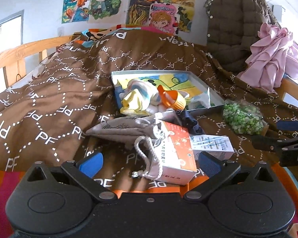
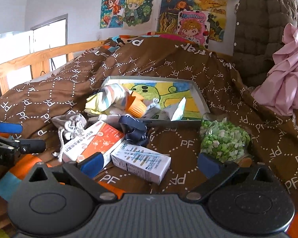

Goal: Organize soft objects
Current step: 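Move both grippers back to the pile toward the grey drawstring pouch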

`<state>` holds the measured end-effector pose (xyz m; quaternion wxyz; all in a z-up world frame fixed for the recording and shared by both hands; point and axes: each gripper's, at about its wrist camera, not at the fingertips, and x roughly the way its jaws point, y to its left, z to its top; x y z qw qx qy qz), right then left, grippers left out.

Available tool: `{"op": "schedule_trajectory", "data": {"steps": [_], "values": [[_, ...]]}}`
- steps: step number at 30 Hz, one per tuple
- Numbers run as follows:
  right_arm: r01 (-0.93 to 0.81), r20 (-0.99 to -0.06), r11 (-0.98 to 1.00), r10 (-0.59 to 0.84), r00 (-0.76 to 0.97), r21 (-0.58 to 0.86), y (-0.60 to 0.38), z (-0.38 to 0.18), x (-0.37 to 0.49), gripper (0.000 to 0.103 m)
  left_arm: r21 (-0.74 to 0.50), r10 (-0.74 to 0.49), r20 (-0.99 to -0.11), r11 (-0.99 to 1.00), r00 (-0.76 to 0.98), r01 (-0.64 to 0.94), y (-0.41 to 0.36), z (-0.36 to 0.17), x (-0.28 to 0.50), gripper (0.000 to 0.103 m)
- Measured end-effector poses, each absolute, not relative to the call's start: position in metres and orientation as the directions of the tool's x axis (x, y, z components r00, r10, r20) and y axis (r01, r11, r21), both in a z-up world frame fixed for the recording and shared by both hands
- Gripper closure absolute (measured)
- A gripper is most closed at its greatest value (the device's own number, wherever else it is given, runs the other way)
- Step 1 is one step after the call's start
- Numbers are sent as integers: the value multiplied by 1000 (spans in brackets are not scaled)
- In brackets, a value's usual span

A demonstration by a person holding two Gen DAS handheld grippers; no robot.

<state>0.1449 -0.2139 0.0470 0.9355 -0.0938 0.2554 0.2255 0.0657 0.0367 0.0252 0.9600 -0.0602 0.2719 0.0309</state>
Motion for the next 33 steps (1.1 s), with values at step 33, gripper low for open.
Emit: {"op": "schedule_trajectory", "data": {"steps": [33], "values": [[-528, -557, 849, 429, 711, -21, -183, 29, 155, 0, -116, 52, -568, 983, 822, -142, 48, 7, 78, 1]]}}
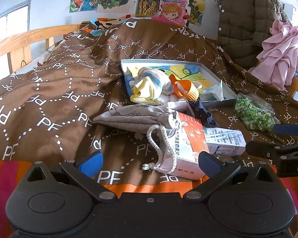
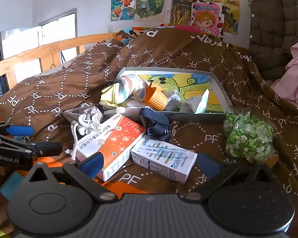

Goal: Organize soft objects
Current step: 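Move both grippers back to the pile toward the grey drawstring pouch, then lower the left gripper onto the grey pouch while the right lowers onto the navy strap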

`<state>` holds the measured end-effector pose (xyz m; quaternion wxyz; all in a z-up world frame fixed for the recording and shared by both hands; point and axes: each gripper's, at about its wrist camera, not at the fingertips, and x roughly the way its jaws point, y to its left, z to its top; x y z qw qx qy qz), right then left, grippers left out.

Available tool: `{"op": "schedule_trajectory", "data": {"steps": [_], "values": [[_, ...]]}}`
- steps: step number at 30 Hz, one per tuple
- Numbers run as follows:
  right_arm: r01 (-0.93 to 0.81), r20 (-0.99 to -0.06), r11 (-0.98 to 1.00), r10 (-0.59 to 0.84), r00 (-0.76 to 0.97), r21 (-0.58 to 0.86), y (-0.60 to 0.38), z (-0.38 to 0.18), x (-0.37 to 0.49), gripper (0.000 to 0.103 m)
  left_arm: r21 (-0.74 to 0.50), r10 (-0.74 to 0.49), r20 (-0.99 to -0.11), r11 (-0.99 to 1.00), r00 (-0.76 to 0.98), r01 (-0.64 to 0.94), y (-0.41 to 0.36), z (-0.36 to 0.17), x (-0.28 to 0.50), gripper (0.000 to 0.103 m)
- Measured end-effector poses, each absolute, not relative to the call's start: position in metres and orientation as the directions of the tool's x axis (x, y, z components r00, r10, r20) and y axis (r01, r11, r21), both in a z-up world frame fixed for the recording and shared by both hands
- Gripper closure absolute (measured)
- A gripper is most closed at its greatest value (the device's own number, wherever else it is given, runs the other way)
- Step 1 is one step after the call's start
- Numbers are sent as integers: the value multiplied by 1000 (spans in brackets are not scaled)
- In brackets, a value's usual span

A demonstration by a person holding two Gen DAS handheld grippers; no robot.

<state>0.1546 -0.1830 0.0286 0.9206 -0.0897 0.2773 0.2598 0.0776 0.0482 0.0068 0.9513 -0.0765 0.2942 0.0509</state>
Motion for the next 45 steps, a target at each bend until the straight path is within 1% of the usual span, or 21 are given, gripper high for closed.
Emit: {"op": "schedule_trajectory", "data": {"steps": [9, 24, 33, 45], "values": [[-522, -563, 853, 429, 706, -6, -178, 24, 162, 0, -118, 54, -571, 982, 820, -147, 52, 3, 80, 1], [-508, -553, 862, 427, 715, 9, -171, 20, 180, 0, -125, 83, -539, 976, 838, -177, 62, 4, 93, 1], [-486, -534, 873, 421, 733, 21, -167, 22, 195, 0, -136, 77, -522, 976, 849, -172, 65, 5, 102, 1], [-458, -527, 889, 398, 751, 19, -158, 14, 223, 0, -142, 45, -535, 980, 844, -142, 69, -2, 132, 1]]}}
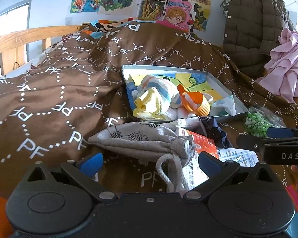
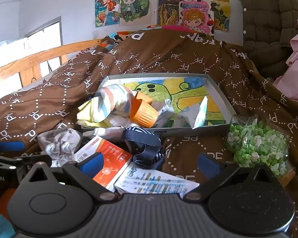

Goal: Organize soft objects
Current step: 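Lower the left gripper onto the grey pouch while the right lowers onto the navy strap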

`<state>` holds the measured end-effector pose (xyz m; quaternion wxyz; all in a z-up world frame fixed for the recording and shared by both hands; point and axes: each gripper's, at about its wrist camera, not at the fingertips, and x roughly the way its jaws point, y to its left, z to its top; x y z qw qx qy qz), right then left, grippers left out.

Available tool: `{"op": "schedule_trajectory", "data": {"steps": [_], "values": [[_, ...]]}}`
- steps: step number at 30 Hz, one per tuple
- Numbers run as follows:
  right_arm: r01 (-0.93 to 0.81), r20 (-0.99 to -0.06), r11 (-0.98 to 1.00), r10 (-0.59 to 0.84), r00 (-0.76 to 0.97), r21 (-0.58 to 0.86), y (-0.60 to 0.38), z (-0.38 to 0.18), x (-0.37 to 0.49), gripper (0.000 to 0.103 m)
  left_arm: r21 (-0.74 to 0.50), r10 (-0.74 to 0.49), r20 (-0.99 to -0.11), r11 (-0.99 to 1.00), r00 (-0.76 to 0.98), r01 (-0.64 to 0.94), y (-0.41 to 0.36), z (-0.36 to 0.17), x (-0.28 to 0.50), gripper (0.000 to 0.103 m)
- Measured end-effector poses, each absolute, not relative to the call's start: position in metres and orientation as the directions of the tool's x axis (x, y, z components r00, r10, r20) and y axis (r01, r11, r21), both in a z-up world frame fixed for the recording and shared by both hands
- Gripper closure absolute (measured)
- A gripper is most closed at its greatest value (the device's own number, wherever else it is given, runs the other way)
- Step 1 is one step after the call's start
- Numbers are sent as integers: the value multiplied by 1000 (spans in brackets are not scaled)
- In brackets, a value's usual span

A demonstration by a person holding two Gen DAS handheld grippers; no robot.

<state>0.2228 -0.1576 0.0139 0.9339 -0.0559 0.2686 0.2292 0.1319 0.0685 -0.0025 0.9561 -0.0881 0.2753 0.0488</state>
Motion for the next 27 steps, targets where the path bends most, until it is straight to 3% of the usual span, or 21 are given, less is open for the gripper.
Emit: {"op": "schedule_trajectory", "data": {"steps": [20, 27], "values": [[-413, -540, 910, 365, 758, 35, -140, -12, 270, 0, -164, -7, -581, 980, 814, -109, 74, -18, 173, 1], [-422, -546, 905, 377, 748, 47, -136, -20, 280, 0, -209, -41, -586, 973, 809, -102, 80, -20, 177, 7]]}}
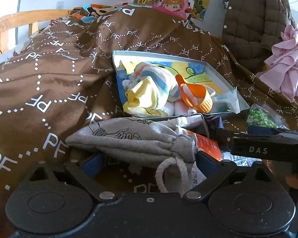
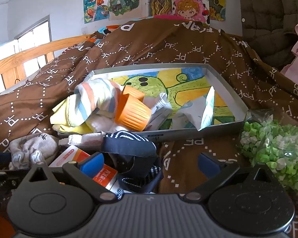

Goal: Organize soft objects
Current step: 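Lower the left gripper onto the grey pouch while the right lowers onto the navy strap, then grasp the grey drawstring pouch with the left gripper while the right grasps the navy strap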

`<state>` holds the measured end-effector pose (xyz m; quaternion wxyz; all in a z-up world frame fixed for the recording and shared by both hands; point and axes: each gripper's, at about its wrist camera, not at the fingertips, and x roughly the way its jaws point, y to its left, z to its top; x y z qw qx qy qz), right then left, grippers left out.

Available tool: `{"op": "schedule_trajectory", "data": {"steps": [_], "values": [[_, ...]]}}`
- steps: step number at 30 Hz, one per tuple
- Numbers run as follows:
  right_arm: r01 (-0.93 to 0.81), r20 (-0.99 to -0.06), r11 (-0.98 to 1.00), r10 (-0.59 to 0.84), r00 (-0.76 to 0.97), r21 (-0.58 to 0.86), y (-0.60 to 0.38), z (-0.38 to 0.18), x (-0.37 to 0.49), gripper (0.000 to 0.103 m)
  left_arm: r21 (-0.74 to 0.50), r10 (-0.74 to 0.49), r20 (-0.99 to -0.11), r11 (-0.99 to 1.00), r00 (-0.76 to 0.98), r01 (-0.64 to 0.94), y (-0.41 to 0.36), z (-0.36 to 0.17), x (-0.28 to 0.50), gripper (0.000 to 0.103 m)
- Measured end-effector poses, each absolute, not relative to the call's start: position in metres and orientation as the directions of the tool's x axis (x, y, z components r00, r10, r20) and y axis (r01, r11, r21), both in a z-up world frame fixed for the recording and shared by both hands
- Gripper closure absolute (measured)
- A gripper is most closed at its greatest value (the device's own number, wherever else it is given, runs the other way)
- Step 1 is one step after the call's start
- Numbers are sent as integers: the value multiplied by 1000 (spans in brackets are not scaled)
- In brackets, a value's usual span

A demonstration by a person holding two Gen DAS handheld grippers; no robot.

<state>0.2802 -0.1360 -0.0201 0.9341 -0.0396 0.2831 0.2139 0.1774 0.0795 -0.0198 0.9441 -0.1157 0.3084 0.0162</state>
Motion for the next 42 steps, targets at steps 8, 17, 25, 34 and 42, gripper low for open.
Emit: {"op": "schedule_trajectory", "data": {"steps": [8, 17, 25, 34, 42], "values": [[-444, -543, 894, 401, 738, 57, -132, -26, 285, 0, -231, -76, -582, 970, 809, -75, 79, -21, 174, 10], [-468, -544, 882, 419, 727, 53, -128, -27, 291, 17, -253, -97, -590, 965, 802, -69, 77, -19, 180, 19], [-493, -557, 867, 443, 703, 68, -128, -27, 292, 38, -263, -108, -591, 963, 800, -64, 78, -18, 180, 33], [-531, -564, 845, 470, 679, 64, -120, -24, 286, 72, -287, -143, -600, 957, 787, -44, 79, -15, 180, 55], [-532, -559, 846, 460, 690, 38, -119, -16, 281, 83, -288, -145, -597, 957, 789, -41, 79, -10, 176, 65]]}}
